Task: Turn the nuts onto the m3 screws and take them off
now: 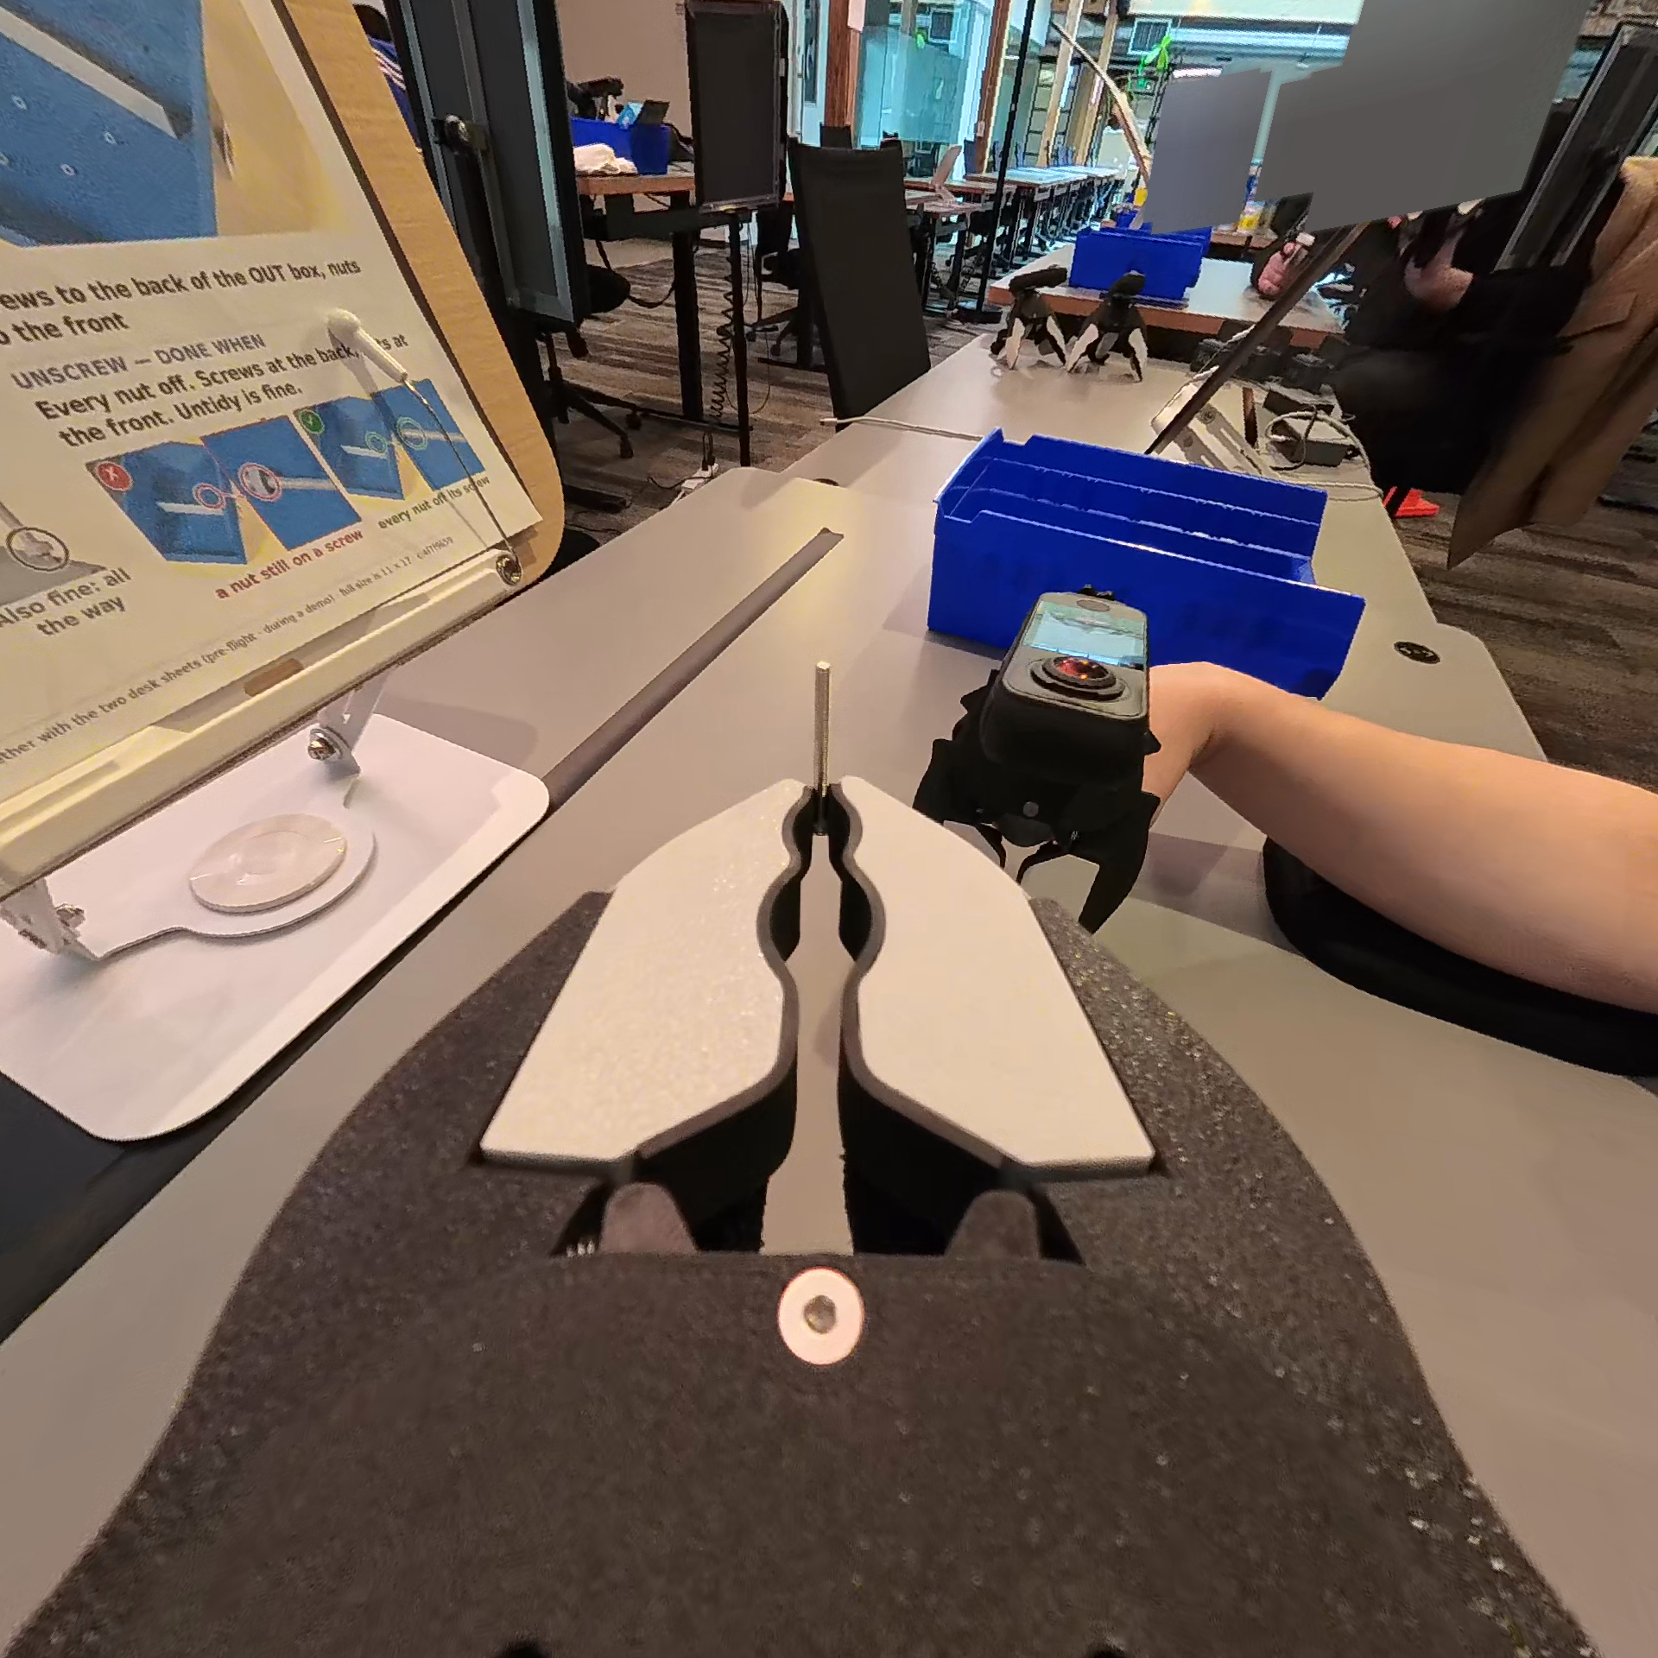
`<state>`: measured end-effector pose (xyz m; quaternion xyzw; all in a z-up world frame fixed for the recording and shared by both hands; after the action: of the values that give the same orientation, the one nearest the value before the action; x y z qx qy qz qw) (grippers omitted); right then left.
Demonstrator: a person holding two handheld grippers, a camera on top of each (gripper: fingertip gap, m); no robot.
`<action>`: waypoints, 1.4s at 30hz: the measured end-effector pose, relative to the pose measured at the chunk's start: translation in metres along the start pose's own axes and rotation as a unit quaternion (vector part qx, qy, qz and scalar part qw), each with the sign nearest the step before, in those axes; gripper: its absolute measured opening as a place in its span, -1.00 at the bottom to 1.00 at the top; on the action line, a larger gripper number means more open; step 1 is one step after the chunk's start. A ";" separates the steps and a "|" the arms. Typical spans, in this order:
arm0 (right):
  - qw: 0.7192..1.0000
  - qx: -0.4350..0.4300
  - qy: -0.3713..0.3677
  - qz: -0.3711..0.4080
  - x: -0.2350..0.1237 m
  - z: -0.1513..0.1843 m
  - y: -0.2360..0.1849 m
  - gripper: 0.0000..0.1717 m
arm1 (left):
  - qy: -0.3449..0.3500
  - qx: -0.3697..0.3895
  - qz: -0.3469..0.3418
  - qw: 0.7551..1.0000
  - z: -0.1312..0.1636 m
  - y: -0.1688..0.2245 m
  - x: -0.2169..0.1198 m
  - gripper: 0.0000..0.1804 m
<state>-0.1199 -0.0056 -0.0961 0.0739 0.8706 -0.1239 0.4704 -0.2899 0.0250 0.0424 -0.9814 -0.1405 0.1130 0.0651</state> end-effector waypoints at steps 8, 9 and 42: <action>1.000 -0.009 0.025 -0.005 -0.006 -0.007 -0.003 -0.94 | -0.027 0.017 0.024 0.999 0.008 0.005 0.006 -0.97; 0.999 -0.011 0.037 -0.003 -0.010 -0.009 -0.004 -0.94 | -0.034 0.020 0.029 0.999 0.010 0.006 0.008 -0.97; 0.961 -0.107 0.250 0.048 -0.120 -0.047 -0.052 -0.94 | -0.106 0.170 0.173 0.964 0.016 0.073 0.050 -0.97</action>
<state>-0.1052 -0.0431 0.0366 0.0931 0.9640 0.0152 0.2485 -0.2277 -0.0284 0.0048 -0.9477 0.0470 0.2479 0.1955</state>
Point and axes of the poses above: each gripper's, where its closed fingertips meet, x out along the fingers, z out of its underside, y = z × x across the jaws, the point moved 7 cm from there along -x, back along the fingers, and after that the axes turned 13 degrees about x, right-handed, at the moved point
